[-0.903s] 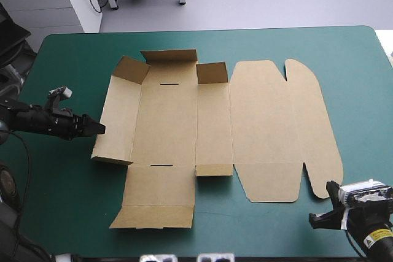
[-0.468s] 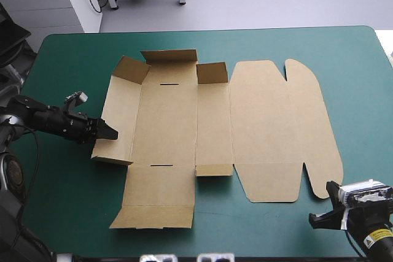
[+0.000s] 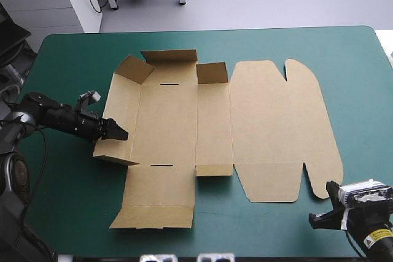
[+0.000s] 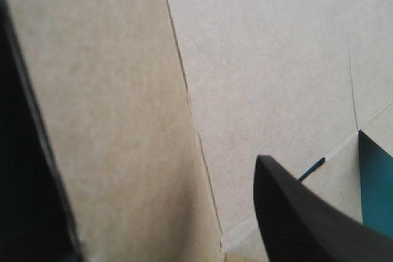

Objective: Fold the box

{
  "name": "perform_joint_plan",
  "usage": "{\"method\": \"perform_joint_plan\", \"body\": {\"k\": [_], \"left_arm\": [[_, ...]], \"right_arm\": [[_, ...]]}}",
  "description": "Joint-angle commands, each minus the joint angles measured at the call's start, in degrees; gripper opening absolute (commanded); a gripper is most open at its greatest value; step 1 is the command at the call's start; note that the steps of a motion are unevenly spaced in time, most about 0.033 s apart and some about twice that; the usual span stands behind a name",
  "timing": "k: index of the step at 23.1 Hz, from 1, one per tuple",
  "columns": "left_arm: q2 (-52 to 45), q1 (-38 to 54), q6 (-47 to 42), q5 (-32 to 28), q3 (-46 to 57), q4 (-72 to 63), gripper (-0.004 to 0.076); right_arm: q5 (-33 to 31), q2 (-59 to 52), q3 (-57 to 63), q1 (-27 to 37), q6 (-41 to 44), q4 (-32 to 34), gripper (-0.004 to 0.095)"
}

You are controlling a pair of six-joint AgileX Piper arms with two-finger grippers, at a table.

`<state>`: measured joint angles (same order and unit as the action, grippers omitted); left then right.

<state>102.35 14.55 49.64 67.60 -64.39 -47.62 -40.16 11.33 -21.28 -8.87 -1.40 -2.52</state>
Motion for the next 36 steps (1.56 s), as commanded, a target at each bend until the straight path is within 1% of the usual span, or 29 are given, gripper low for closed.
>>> {"method": "perform_joint_plan", "body": {"k": [1, 3, 4, 5, 10, 12, 13, 14, 15, 18, 21, 22, 24, 27, 31, 32, 34, 36], "left_arm": [[-2.28, -0.66, -0.16, 0.78, -1.18, -3.16, 0.0265], [-2.28, -0.66, -0.16, 0.78, -1.18, -3.42, 0.0127], [-2.28, -0.66, -0.16, 0.78, -1.18, -3.53, 0.0045], [-2.28, -0.66, 0.03, 0.78, -1.18, -3.53, -0.0007], [-2.28, -0.90, -0.07, 1.24, -2.01, -3.29, -0.0008], [-2.54, -1.98, -0.07, 2.42, -5.74, -1.22, -0.0008], [-3.27, -3.79, -0.07, 2.08, -9.60, 2.26, -0.0008], [-3.66, -4.82, -0.07, 1.97, -11.38, 3.73, -0.0008], [-4.71, -8.25, -0.07, 1.16, -16.50, 9.92, -0.0008], [-6.36, -16.89, -0.07, -2.55, -26.23, 23.92, -0.0008], [-7.70, -25.39, -0.07, -5.44, -32.48, 35.82, -0.0008], [-8.54, -28.48, -0.07, -7.05, -33.02, 41.02, -0.0008], [-10.40, -35.31, -0.63, -7.32, -33.02, 50.97, -0.0008], [-12.14, -41.18, -2.52, -7.60, -32.66, 59.31, -0.0008], [-14.51, -50.11, -6.26, -11.20, -29.15, 69.82, -0.0008], [-15.09, -52.22, -7.39, -12.17, -27.78, 73.29, -0.0008], [-16.75, -58.08, -10.57, -14.69, -21.30, 83.28, -0.0008], [-17.73, -60.91, -13.61, -16.94, -16.55, 90.27, -0.0008]], "right_arm": [[4.24, 0.72, -1.51, 0.03, -0.24, 0.03, -0.0014], [4.24, 0.72, -1.51, 0.03, -0.24, 0.03, -0.0014], [4.24, 0.72, -1.51, 0.03, -0.24, 0.03, -0.0014], [4.24, 0.72, -1.51, 0.03, -0.24, 0.03, -0.0014], [4.24, 0.72, -1.51, 0.03, -0.24, 0.03, -0.0014], [4.24, 0.72, -1.51, 0.03, -0.24, 0.03, -0.0014], [4.24, 0.72, -1.51, 0.03, -0.24, 0.03, -0.0014], [4.24, 0.72, -1.51, 0.03, -0.24, 0.03, -0.0014], [4.24, 0.82, -1.51, 0.03, -0.24, 0.03, -0.0014], [4.24, 0.82, -1.51, 0.03, -0.24, 0.03, -0.0014], [4.24, 0.82, -1.51, 0.03, -0.24, 0.03, -0.0014], [4.24, 0.82, -1.51, 0.03, -0.24, 0.03, -0.0014], [4.24, 0.82, -1.51, 0.03, -0.24, 0.03, -0.0014], [4.24, 0.82, -1.51, 0.03, -0.24, 0.11, -0.0014], [4.24, 0.82, -1.51, 0.03, -0.24, 0.26, -0.0014], [4.24, 0.82, -1.51, 0.03, -0.24, 0.26, -0.0014], [4.24, 0.82, -1.51, 0.03, -0.24, 0.26, -0.0014], [4.24, 0.82, -1.51, 0.03, -0.24, 0.26, -0.0014]]}}
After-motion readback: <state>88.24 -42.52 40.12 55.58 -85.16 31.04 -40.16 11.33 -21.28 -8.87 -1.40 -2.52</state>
